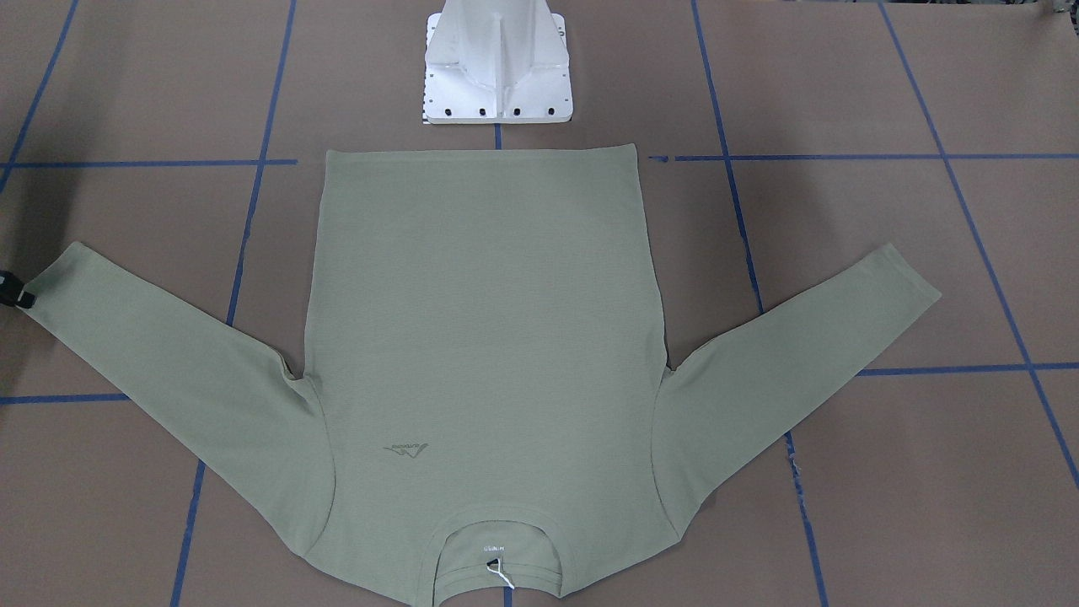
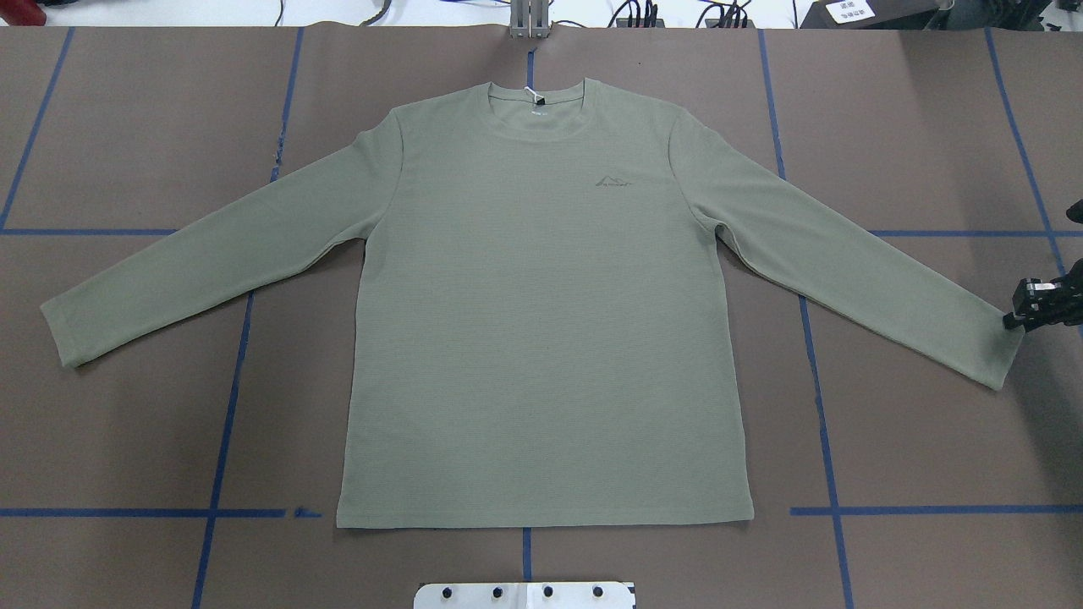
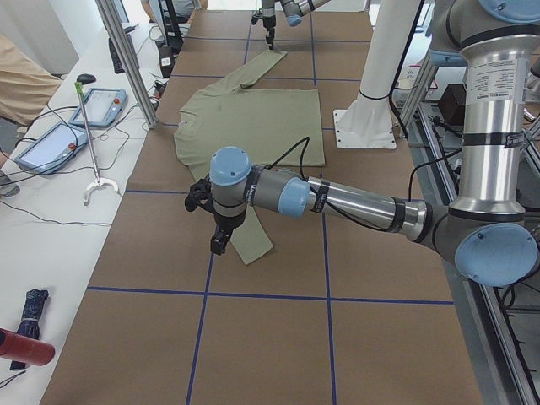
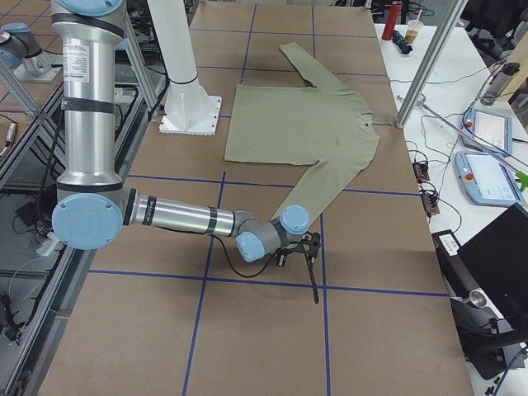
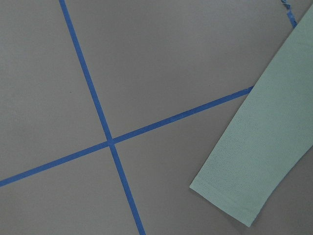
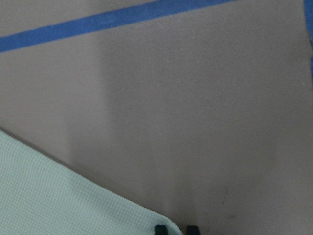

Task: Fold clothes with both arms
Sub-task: 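Grasp the sleeve cuff with the right gripper and lift it, then carry the sleeve across the shirt body with the right gripper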

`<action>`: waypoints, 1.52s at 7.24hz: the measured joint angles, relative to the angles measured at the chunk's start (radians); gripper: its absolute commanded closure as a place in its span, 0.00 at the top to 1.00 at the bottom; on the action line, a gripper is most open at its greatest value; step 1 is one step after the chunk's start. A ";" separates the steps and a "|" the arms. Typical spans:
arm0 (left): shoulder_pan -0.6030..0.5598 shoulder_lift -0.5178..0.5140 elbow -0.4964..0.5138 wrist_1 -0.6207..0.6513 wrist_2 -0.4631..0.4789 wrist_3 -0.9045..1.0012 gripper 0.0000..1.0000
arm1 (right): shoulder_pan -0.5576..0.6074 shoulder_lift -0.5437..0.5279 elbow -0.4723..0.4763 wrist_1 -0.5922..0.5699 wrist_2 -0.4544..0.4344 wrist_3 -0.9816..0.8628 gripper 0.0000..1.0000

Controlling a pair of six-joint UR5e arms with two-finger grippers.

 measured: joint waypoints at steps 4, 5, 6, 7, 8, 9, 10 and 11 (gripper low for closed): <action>0.000 0.001 -0.007 0.001 0.000 0.000 1.00 | 0.001 0.004 0.082 -0.001 0.028 0.083 0.00; 0.000 0.001 -0.010 0.001 -0.001 0.000 1.00 | -0.007 0.023 0.152 -0.001 0.044 0.203 0.00; 0.000 0.001 -0.011 0.000 -0.001 0.001 1.00 | -0.028 0.065 0.218 -0.003 0.049 0.342 0.00; 0.000 0.000 -0.012 -0.001 -0.002 0.000 1.00 | -0.063 0.146 0.257 -0.007 0.040 0.500 0.00; 0.000 0.000 -0.012 -0.001 -0.004 0.000 1.00 | -0.111 0.260 0.273 -0.019 0.006 0.669 0.00; 0.000 0.000 -0.011 -0.001 -0.012 0.000 1.00 | -0.176 0.384 0.277 -0.047 -0.068 0.828 0.00; 0.001 0.000 -0.010 -0.001 -0.020 -0.001 1.00 | -0.250 0.521 0.273 -0.102 -0.172 0.953 0.00; 0.001 0.000 -0.009 -0.001 -0.023 -0.001 1.00 | -0.318 0.653 0.260 -0.170 -0.271 1.036 0.00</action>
